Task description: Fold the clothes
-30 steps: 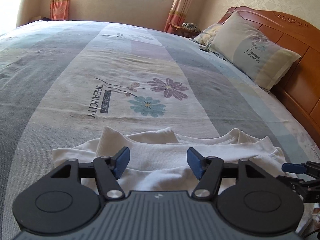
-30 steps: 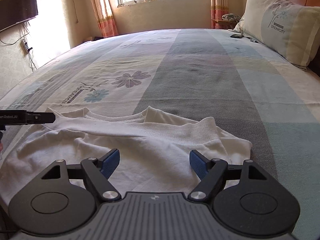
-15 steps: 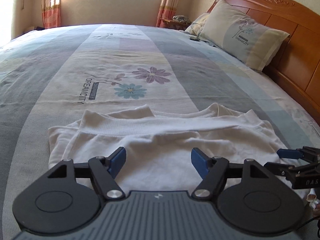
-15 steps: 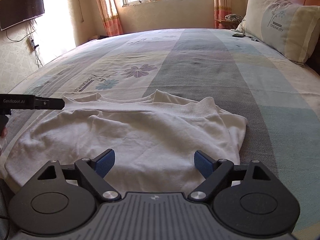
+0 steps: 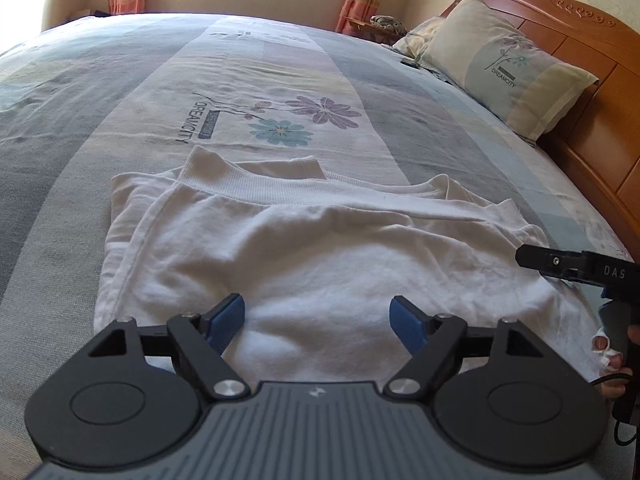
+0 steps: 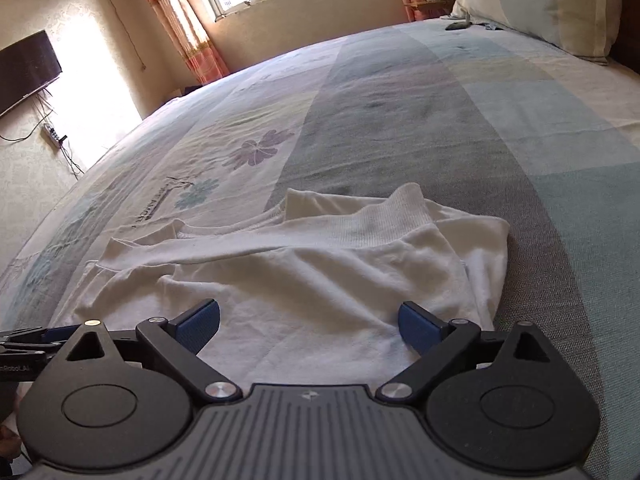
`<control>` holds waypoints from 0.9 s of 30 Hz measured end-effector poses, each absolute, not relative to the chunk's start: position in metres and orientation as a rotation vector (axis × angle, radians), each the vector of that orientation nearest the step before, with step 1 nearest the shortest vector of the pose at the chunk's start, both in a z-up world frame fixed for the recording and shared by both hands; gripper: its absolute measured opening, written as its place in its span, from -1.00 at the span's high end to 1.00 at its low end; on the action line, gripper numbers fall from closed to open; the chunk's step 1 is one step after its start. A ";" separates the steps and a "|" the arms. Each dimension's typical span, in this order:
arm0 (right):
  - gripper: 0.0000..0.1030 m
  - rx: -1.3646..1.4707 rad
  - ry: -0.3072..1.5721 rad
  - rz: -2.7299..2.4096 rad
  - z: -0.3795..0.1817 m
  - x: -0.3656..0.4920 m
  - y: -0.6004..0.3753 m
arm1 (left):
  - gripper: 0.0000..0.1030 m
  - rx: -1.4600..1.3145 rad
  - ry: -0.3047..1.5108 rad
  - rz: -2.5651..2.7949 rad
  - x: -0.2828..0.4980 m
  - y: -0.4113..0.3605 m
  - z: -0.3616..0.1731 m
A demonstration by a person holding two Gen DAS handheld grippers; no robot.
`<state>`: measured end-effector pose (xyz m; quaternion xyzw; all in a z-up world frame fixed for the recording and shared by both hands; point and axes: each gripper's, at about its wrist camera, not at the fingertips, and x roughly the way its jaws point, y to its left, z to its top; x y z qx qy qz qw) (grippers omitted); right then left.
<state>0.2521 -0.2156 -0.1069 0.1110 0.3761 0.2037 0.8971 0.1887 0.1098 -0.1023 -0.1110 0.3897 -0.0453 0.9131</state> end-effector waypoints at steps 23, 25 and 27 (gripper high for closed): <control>-1.00 0.065 0.818 0.509 -0.105 0.166 -0.197 | -0.71 -0.208 0.844 -0.209 0.161 0.083 -0.109; -1.00 0.059 0.820 0.507 -0.110 0.164 -0.198 | -0.72 -0.196 0.859 -0.235 0.163 0.081 -0.106; -1.00 0.052 0.814 0.507 -0.111 0.163 -0.197 | -0.72 -0.188 0.846 -0.252 0.168 0.077 -0.096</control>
